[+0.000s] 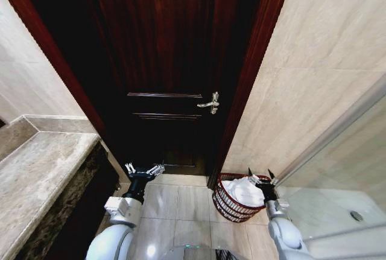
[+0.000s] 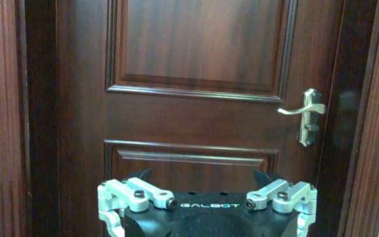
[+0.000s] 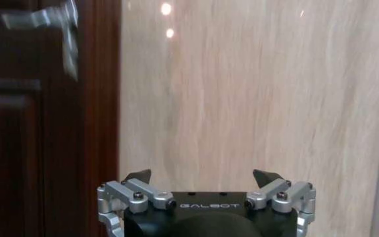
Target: Discard the used towel into the hamper.
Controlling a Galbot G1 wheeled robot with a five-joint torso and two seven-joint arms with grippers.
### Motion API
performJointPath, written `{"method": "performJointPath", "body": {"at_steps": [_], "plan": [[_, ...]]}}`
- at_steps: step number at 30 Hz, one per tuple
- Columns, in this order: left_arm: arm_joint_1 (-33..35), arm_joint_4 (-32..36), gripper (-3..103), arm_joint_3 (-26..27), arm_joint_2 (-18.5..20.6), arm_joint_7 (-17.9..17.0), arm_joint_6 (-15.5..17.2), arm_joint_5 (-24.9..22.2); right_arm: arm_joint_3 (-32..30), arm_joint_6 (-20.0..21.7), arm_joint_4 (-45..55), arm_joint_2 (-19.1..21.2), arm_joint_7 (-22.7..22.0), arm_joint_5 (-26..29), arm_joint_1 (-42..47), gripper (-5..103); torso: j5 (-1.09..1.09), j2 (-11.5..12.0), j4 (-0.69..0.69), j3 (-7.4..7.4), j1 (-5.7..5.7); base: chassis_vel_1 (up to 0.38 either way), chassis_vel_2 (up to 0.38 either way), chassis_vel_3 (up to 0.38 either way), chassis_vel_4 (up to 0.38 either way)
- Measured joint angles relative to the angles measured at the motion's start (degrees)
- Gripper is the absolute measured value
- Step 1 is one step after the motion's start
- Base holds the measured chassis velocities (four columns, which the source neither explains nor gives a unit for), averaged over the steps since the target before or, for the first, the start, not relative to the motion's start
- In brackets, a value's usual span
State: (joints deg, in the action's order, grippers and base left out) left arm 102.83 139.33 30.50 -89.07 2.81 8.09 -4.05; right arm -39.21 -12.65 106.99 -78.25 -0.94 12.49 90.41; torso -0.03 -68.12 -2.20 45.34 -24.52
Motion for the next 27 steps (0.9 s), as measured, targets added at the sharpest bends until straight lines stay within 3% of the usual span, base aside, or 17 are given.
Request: {"method": "performJointPath", "body": {"at_steps": [2, 4, 7, 14, 27], "plan": [[0.0, 0.0, 100, 0.0, 0.0, 0.0, 0.0, 0.0, -0.5, 0.4, 7.6, -2.1, -1.5, -2.3, 5.1, 100, 0.02, 0.0, 0.01, 0.03, -0.02, 0.000, 0.000, 0.000, 0.000], [0.0, 0.0, 100, 0.0, 0.0, 0.0, 0.0, 0.0, -0.6, 0.3, 8.9, -2.7, -1.7, -3.0, 6.2, 100, 0.02, 0.0, 0.01, 0.03, -0.02, 0.000, 0.000, 0.000, 0.000], [0.0, 0.0, 100, 0.0, 0.0, 0.0, 0.0, 0.0, -0.9, -2.4, 14.1, -6.8, -2.0, -7.9, 12.0, 100, 0.03, -0.1, 0.01, 0.05, -0.04, 0.000, 0.000, 0.000, 0.000], [0.0, 0.0, 100, 0.0, 0.0, 0.0, 0.0, 0.0, 0.9, -6.0, 20.3, -12.2, -1.9, -10.5, 17.9, 100, 0.02, -0.2, 0.01, 0.09, -0.07, 0.000, 0.000, 0.000, 0.000], [0.0, 0.0, 100, 0.0, 0.0, 0.0, 0.0, 0.0, 1.8, -8.1, 26.0, -13.3, -0.1, -9.1, 20.3, 100, 0.03, -0.2, 0.01, 0.13, -0.11, 0.000, 0.000, 0.000, 0.000]]}}
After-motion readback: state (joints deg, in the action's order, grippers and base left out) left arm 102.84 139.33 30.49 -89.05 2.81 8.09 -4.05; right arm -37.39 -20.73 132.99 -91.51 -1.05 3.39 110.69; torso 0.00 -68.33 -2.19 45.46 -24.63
